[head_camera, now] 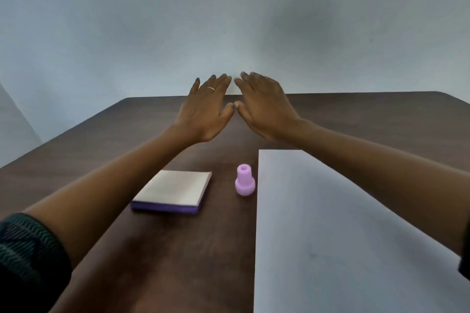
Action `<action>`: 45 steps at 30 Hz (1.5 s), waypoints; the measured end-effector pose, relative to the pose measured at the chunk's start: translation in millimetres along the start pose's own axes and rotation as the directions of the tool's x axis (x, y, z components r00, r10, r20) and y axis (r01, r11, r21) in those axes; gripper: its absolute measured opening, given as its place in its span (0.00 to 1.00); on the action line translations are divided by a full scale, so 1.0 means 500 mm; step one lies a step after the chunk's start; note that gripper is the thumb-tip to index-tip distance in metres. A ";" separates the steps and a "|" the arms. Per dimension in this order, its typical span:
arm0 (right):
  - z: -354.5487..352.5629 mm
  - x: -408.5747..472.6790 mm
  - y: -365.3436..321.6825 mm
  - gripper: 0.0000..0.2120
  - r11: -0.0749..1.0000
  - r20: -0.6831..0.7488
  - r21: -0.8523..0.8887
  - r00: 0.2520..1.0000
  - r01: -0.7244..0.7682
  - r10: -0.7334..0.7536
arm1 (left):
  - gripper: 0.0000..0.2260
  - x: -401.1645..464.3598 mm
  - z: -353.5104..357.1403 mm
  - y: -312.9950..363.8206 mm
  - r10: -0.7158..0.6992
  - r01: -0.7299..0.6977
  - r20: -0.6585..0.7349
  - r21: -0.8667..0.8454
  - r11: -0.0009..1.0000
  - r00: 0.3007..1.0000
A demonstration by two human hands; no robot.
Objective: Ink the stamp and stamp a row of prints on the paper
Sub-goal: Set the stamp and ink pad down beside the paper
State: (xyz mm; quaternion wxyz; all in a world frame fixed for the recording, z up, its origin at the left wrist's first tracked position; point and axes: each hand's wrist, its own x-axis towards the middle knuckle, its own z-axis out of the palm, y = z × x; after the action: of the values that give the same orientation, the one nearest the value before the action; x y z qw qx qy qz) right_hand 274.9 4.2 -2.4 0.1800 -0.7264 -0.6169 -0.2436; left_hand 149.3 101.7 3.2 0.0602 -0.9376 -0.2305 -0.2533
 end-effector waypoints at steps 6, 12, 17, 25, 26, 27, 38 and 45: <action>0.009 0.025 0.018 0.25 0.991 0.099 0.110 0.993 -0.074 0.063 | 0.26 -0.002 0.011 -0.010 -0.085 0.092 0.071 -0.090 0.992 0.994; -0.085 0.016 -0.008 0.24 0.945 0.242 0.253 0.960 -0.205 0.143 | 0.25 -0.054 -0.073 0.000 -0.167 0.198 0.184 -0.165 0.966 0.969; -0.179 -0.036 -0.044 0.24 0.929 0.415 0.265 0.900 -0.260 0.133 | 0.25 -0.127 -0.163 0.022 -0.224 0.293 0.314 -0.191 0.937 0.923; -0.280 -0.122 -0.106 0.23 0.882 0.618 0.238 0.764 -0.407 0.186 | 0.26 -0.247 -0.259 0.074 -0.319 0.452 0.503 -0.164 0.877 0.803; -0.282 -0.130 -0.112 0.24 0.876 0.639 0.237 0.747 -0.420 0.185 | 0.26 -0.255 -0.263 0.077 -0.334 0.473 0.522 -0.155 0.868 0.784; -0.282 -0.138 -0.119 0.24 0.869 0.658 0.237 0.730 -0.434 0.186 | 0.26 -0.264 -0.265 0.080 -0.343 0.485 0.540 -0.142 0.863 0.769; -0.256 -0.170 -0.166 0.21 0.823 0.747 0.194 0.624 -0.534 0.229 | 0.29 -0.304 -0.248 0.077 -0.264 0.431 0.650 -0.109 0.896 0.713; -0.233 -0.162 -0.172 0.11 0.755 0.715 0.250 0.641 -0.606 0.278 | 0.27 -0.314 -0.229 0.073 -0.249 0.450 0.661 -0.150 0.880 0.708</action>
State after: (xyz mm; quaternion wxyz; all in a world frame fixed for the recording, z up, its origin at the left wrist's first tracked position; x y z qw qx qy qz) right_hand 165.2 -111.5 42.6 0.1848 -0.8295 -0.4748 0.2287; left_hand -5.5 -20.2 23.5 -0.2121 -0.9034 -0.3713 0.0323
